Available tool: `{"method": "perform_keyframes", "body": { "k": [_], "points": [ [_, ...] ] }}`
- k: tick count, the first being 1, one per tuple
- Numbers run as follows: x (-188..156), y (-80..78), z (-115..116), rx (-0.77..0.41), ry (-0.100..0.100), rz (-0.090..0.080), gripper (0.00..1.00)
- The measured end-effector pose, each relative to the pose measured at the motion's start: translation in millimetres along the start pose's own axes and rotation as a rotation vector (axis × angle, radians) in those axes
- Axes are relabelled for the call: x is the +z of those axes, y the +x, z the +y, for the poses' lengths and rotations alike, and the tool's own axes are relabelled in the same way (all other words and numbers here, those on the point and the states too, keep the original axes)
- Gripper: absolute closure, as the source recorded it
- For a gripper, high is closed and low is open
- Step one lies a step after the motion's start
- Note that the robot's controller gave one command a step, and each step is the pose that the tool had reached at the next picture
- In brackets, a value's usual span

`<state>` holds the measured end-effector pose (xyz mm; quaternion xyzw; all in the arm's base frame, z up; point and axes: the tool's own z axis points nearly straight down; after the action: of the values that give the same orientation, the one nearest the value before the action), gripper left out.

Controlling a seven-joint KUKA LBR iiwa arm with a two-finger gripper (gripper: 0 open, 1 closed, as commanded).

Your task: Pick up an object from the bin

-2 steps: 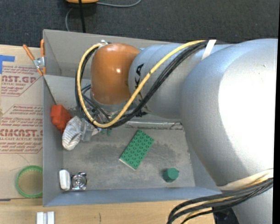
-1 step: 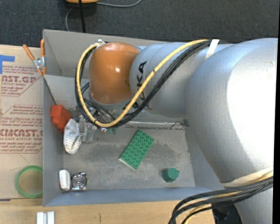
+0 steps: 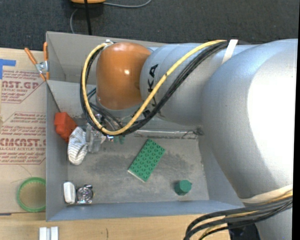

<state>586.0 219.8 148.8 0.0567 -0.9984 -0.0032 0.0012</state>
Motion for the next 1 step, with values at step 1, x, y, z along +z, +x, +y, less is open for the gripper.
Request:
{"method": "perform_keyframes", "body": {
  "k": [1],
  "points": [
    [-46.5, -3.9, -2.3, 0.005, -0.004, -0.02, 1.0]
  ]
}}
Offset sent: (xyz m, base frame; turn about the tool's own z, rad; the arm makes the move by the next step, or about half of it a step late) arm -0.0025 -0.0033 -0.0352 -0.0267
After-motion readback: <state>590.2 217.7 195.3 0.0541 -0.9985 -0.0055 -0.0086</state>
